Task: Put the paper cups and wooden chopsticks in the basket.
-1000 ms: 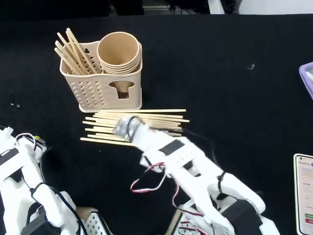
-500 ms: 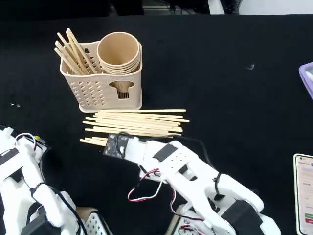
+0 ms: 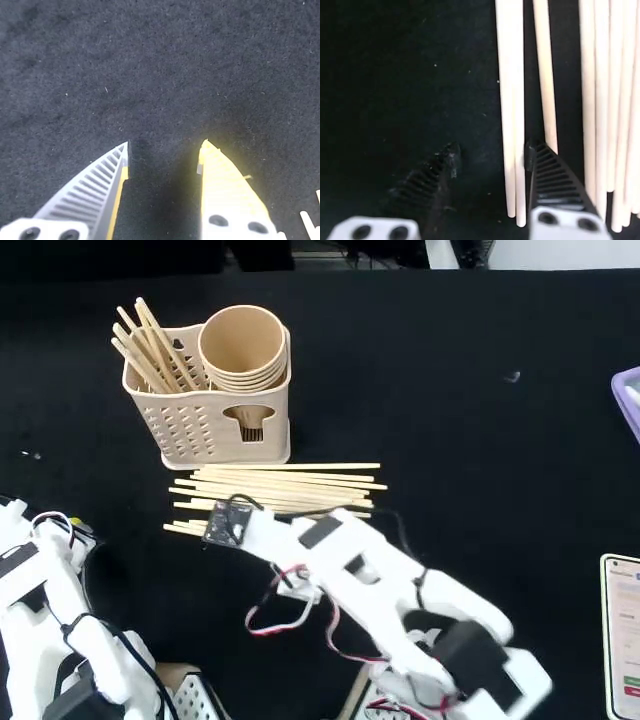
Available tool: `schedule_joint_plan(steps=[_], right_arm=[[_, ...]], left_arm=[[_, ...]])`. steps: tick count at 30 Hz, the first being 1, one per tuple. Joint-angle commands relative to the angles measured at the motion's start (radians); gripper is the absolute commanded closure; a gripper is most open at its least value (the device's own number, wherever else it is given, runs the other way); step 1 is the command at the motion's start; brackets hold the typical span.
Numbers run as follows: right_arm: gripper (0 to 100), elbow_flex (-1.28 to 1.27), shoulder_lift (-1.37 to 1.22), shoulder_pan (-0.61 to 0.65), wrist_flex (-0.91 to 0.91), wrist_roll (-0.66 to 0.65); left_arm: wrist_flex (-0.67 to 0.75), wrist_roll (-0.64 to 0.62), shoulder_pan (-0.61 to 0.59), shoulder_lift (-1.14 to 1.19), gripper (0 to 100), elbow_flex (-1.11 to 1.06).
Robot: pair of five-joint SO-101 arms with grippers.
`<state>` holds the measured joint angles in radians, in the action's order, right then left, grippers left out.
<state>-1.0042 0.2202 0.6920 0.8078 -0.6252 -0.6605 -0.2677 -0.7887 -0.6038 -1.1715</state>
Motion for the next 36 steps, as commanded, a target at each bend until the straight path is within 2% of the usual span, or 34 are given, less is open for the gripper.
schedule_joint_plan(steps=[1, 5, 10, 15, 19, 24, 33, 36], right_arm=[[83.8, 0.084, -0.090, 0.023, 0.040, 0.000], [98.8, 0.045, -0.008, 0.023, 0.041, 0.006], [98.7, -0.058, 0.223, 0.021, 0.069, 0.009], [98.7, -0.131, 0.495, 0.015, 0.183, 0.009], [98.4, -0.170, 0.602, 0.015, 0.305, 0.009], [98.6, -0.189, 0.634, 0.014, 0.348, 0.009], [98.0, -0.220, 0.539, 0.014, 0.276, 0.009], [89.7, -0.211, 0.479, 0.021, 0.247, 0.011]], left_arm=[[0.012, 0.000, 0.012, -0.018, 78, 0.047], [0.011, 0.000, 0.012, -0.021, 78, 0.047], [0.011, 0.000, 0.012, -0.021, 78, 0.047], [0.011, 0.000, 0.012, -0.021, 78, 0.047], [0.011, 0.000, 0.010, -0.020, 78, 0.047], [0.012, 0.000, 0.010, -0.020, 78, 0.047], [0.011, 0.000, 0.005, -0.018, 78, 0.047], [0.011, 0.000, 0.007, -0.021, 78, 0.047]])
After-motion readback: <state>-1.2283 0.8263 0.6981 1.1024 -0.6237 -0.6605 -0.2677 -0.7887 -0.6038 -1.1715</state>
